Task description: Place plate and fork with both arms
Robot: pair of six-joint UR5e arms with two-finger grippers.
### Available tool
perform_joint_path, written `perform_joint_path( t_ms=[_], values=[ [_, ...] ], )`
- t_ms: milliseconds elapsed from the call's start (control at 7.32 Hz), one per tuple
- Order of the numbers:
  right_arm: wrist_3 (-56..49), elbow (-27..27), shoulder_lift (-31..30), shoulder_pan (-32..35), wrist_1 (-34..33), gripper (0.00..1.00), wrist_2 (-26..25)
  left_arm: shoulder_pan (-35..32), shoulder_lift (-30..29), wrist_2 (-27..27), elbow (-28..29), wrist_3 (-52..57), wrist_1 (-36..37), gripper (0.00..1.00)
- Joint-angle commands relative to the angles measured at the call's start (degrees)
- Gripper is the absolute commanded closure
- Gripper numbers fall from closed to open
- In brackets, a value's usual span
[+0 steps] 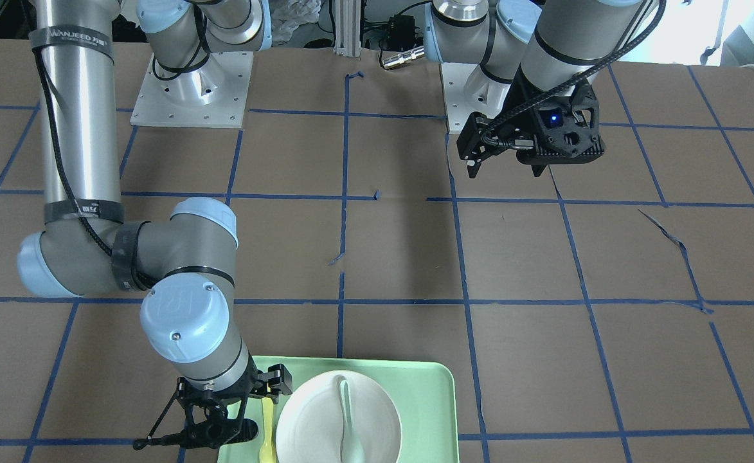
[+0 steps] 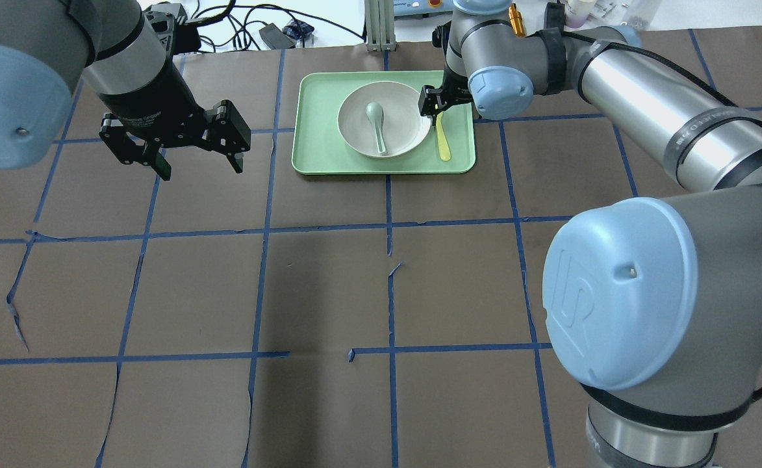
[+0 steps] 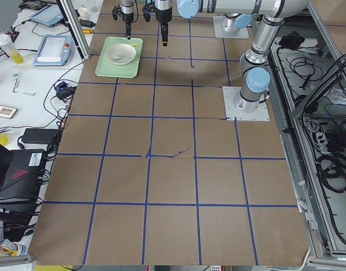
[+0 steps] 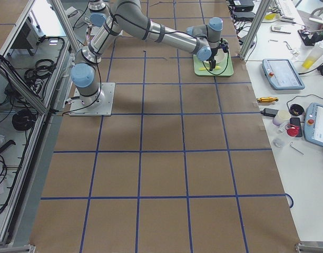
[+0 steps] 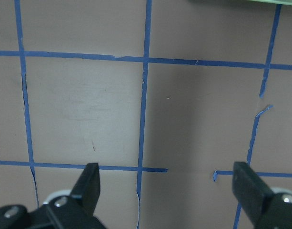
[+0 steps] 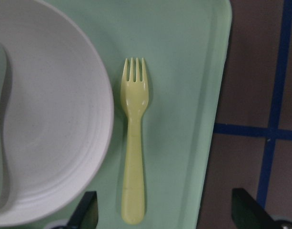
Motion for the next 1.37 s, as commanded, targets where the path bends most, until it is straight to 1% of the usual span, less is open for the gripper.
perform_joint_path(
  t_ms=[0, 137, 273, 410, 547, 683, 820, 1230],
  values=[
    [-1.0, 3.5, -11.1, -3.2, 11.9, 0.00, -1.4, 0.0, 0.1, 0.1, 0.1, 0.1, 0.0, 0.00],
    [-3.1, 6.0, -18.6, -6.1, 19.1, 0.00, -0.7, 0.0, 0.1, 0.1, 0.2, 0.2, 0.0, 0.00],
    [-3.9, 9.0, -25.5, -7.0, 24.3, 0.00, -0.7, 0.0, 0.1, 0.1, 0.1, 0.1, 0.0, 0.00],
    [-3.4, 12.1, -31.0, -6.9, 24.9, 0.00, -0.7, 0.0, 0.0, 0.1, 0.2, 0.1, 0.0, 0.00],
    [-3.0, 15.0, -35.3, -6.9, 26.3, 0.00, -0.7, 0.0, 0.0, 0.1, 0.1, 0.0, 0.0, 0.00],
    [-2.8, 16.4, -38.8, -6.9, 27.9, 0.00, -0.6, 0.0, 0.1, 0.1, 0.1, 0.0, 0.0, 0.00],
    [-2.7, 16.8, -39.8, -6.6, 28.3, 0.00, -0.7, 0.0, 0.0, 0.1, 0.1, 0.0, 0.0, 0.00],
    [-1.9, 16.1, -39.5, -6.4, 28.2, 0.00, -0.4, 0.0, 0.1, 0.1, 0.3, 0.0, 0.1, 0.00]
  ],
)
